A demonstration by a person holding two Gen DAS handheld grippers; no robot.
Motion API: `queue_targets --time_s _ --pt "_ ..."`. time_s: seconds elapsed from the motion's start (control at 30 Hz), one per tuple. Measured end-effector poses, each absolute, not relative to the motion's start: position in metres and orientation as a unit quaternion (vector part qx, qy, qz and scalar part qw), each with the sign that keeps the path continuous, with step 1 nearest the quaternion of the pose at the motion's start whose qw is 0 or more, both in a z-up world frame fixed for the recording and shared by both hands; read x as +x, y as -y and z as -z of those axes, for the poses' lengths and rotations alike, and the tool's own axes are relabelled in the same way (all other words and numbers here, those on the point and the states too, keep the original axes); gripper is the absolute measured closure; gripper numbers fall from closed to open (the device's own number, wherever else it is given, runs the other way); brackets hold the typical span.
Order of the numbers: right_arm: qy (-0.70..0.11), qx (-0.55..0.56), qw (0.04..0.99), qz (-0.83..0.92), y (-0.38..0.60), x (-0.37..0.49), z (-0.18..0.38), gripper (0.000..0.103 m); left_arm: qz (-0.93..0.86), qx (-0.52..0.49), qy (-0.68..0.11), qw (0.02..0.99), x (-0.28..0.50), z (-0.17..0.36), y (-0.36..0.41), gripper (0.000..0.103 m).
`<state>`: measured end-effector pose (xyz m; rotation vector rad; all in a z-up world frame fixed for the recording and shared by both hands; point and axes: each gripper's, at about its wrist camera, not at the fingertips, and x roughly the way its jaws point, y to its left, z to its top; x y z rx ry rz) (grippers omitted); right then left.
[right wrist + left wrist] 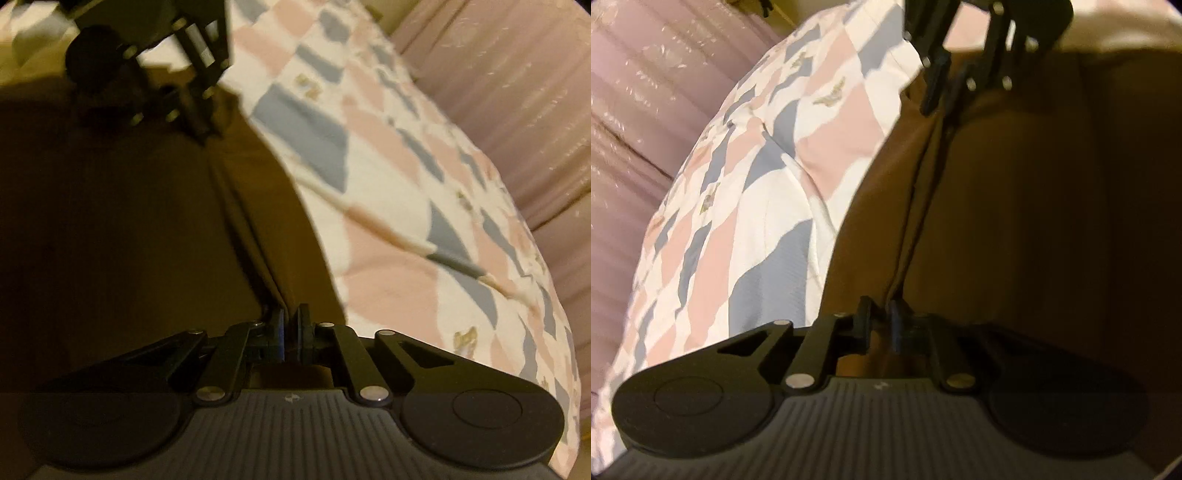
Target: Fold clothes
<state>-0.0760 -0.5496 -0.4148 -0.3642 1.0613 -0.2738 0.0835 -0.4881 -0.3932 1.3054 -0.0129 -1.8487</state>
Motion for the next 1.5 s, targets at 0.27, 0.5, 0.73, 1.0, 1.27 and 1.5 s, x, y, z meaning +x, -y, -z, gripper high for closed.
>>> queue_targets --time_s 0.27,0.5,0.73,1.0,1.27,1.5 --pt "-0.408 0.095 0.895 0.151 0.597 -0.098 0.368 0.085 0.769 0.382 -0.155 0.488 0.124 0.356 0.522 0.092" --pt "-0.410 0.243 0.861 0.175 0.636 -0.094 0.405 0.082 0.749 0.402 -0.188 0.492 0.121 0.385 0.515 0.092" --pt "-0.438 0.072 0.879 0.176 0.597 -0.087 0.393 0.061 0.731 0.503 -0.026 0.461 0.089 0.387 0.487 0.076" --pt "-0.488 -0.168 0.846 0.130 0.542 -0.065 0.416 0.061 0.706 0.571 0.107 0.405 0.066 0.424 0.473 0.095" --pt "-0.482 -0.167 0.847 0.151 0.549 -0.068 0.413 0.092 0.697 0.589 0.126 0.390 0.076 0.419 0.467 0.079" --pt "-0.488 -0.162 0.843 0.161 0.547 -0.069 0.412 0.064 0.671 0.623 0.216 0.339 0.066 0.444 0.461 0.079"
